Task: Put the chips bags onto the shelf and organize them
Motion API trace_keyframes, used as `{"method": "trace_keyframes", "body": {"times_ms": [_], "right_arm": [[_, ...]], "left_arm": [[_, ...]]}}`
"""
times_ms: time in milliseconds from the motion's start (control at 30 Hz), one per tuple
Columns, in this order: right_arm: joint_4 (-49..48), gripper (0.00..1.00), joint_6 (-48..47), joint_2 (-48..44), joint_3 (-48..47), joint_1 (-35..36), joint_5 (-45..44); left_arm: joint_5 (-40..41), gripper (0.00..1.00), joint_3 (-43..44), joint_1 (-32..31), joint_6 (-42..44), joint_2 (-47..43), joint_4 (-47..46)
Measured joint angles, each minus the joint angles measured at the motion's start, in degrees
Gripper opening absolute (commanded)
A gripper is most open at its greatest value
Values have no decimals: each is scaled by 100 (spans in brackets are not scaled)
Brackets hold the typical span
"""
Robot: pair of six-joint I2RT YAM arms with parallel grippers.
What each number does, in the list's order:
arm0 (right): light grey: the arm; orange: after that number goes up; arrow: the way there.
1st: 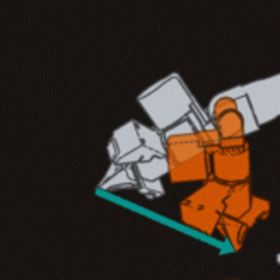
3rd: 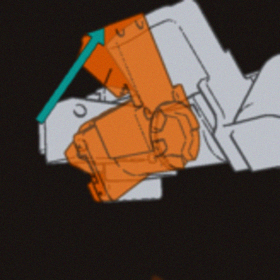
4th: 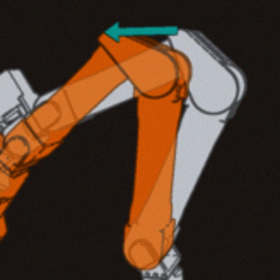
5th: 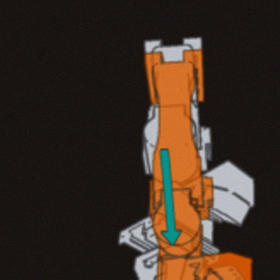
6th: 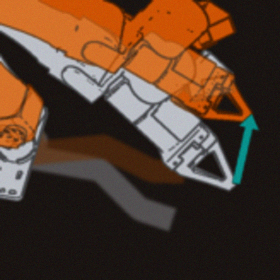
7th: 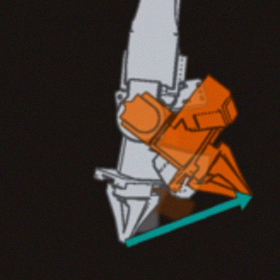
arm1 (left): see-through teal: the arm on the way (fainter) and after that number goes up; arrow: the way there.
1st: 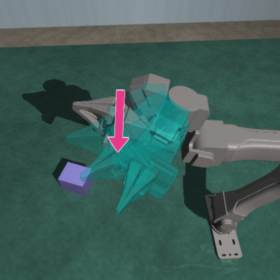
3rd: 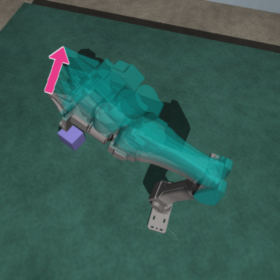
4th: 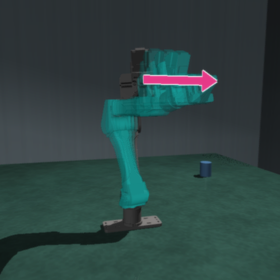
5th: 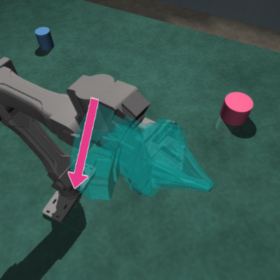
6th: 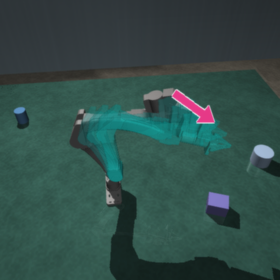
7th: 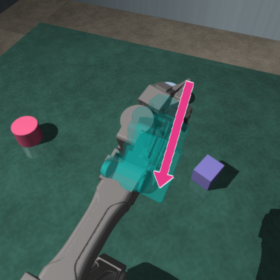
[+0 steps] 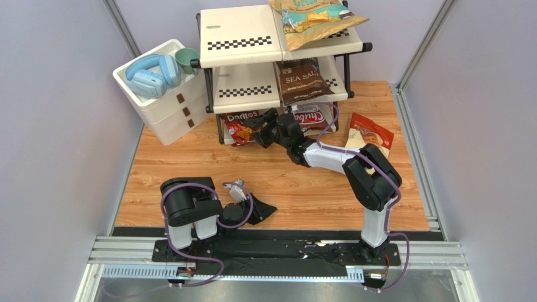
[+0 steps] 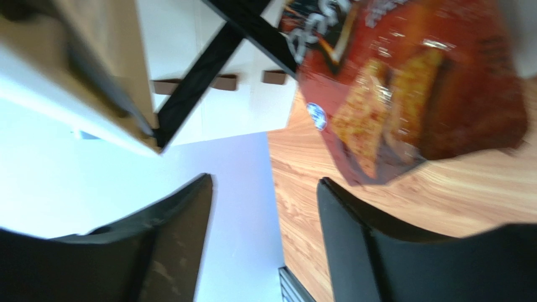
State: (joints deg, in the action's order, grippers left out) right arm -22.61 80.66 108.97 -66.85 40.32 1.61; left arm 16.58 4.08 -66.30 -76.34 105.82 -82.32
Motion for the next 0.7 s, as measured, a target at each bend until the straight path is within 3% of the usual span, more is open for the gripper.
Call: {"method": "trace_keyframes", "body": {"times_ms": [300,700], "right_arm": [[-249,56,22,518,-415,-76,264],[-710,47,186,560,409,-109,684]], "left_arm": [[-9,34,0,2,59,-101,92],[-20,34,0,7,79,-17,22]]}}
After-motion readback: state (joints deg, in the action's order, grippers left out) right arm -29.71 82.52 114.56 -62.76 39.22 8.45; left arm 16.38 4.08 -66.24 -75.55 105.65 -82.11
